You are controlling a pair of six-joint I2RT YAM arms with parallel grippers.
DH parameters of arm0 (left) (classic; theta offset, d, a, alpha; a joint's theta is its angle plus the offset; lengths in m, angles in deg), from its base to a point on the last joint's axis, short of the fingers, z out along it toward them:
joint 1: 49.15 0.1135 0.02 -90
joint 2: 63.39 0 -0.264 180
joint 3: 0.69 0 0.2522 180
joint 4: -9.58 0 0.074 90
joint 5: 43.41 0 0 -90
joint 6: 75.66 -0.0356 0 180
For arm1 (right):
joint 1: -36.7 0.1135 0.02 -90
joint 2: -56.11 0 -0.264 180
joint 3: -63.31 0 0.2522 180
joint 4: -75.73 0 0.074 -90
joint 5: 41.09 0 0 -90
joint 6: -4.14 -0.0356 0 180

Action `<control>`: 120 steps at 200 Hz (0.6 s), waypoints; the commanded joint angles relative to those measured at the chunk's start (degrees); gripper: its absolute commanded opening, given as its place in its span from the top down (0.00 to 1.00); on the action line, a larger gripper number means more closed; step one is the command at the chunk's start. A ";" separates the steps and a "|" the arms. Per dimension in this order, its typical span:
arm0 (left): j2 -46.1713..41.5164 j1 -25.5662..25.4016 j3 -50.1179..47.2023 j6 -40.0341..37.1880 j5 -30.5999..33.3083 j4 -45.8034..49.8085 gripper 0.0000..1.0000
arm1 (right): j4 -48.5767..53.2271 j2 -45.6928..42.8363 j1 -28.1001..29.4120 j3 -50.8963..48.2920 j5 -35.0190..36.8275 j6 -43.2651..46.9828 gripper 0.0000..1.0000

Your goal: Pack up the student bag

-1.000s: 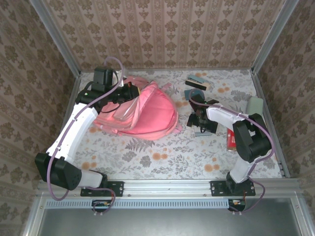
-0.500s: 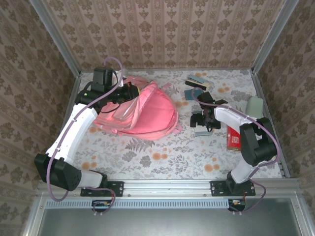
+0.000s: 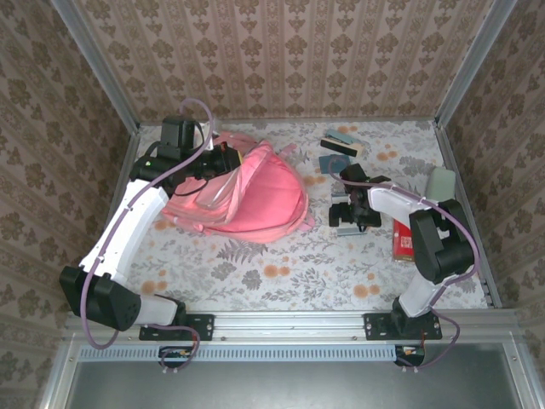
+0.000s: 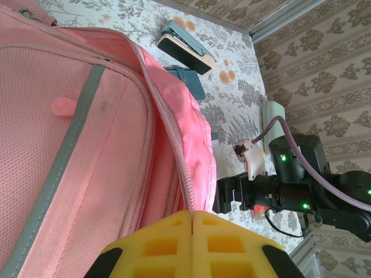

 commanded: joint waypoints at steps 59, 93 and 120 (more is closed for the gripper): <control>-0.66 0.65 0.68 -0.41 -0.67 -2.03 1.00 | 1.50 2.87 -0.36 0.04 -0.04 0.38 0.00; -0.77 0.65 0.48 -0.41 -0.51 -2.28 1.00 | 2.62 3.89 -0.14 0.75 -0.54 0.14 0.00; -0.50 0.67 0.91 -0.32 -0.77 -2.28 1.00 | 3.96 6.05 0.39 2.36 -0.53 0.52 0.01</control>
